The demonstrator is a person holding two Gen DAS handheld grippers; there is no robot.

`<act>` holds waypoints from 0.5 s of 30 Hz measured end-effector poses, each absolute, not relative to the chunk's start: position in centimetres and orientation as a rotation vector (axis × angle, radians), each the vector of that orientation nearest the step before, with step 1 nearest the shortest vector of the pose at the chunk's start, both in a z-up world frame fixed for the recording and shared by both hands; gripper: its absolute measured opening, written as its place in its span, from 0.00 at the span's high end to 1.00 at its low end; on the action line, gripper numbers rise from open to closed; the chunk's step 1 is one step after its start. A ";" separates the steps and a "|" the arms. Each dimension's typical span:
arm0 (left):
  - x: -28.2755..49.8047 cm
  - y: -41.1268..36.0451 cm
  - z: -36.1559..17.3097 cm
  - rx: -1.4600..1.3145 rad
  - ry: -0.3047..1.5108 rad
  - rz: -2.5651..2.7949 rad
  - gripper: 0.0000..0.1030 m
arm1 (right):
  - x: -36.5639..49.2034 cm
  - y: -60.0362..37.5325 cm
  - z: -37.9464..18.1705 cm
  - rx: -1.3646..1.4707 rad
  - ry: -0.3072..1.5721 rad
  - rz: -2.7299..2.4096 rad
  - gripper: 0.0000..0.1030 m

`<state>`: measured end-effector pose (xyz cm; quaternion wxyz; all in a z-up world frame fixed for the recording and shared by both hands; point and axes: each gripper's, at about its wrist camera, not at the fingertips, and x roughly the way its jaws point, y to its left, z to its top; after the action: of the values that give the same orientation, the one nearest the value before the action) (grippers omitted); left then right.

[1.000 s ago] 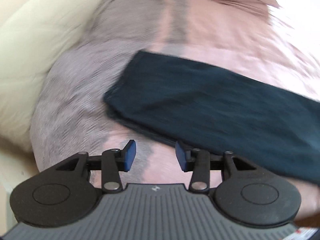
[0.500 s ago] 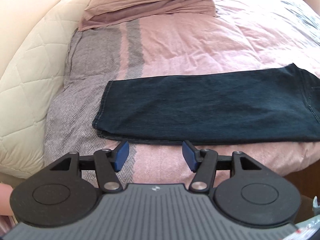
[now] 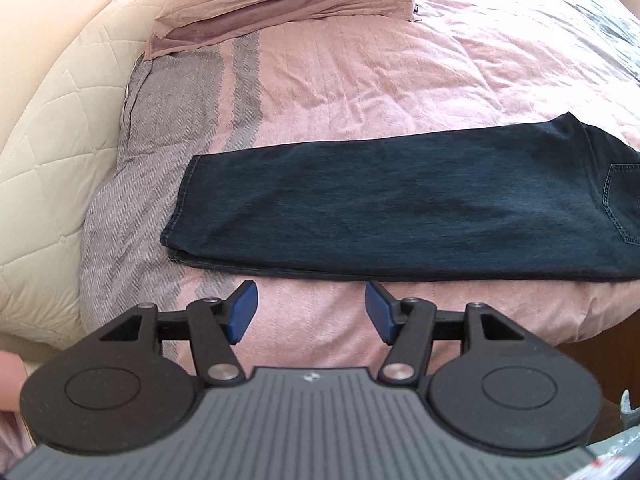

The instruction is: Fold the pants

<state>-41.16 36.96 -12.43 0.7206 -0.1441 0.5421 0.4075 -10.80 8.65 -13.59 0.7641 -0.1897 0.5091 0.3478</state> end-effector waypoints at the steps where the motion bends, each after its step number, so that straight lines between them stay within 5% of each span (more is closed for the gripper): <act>1: -40.5 36.4 -12.4 -0.324 1.201 0.911 0.45 | -10.0 8.5 -13.7 -0.420 1.108 0.770 0.47; 11: -38.7 35.1 -16.0 -0.672 1.014 0.966 0.41 | -0.4 5.5 -14.9 -0.411 1.121 0.802 0.47; 14: -41.2 37.5 -19.5 -0.782 0.905 0.998 0.49 | 1.8 4.8 -17.2 -0.358 1.141 0.754 0.47; 15: -42.1 38.5 -20.8 -0.801 0.883 1.020 0.58 | 2.6 4.6 -18.1 -0.334 1.144 0.740 0.47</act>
<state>-42.06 38.46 -20.80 0.7077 -0.3608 0.3976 0.4592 2.64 4.59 -18.14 0.7639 -0.1538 0.5263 0.3403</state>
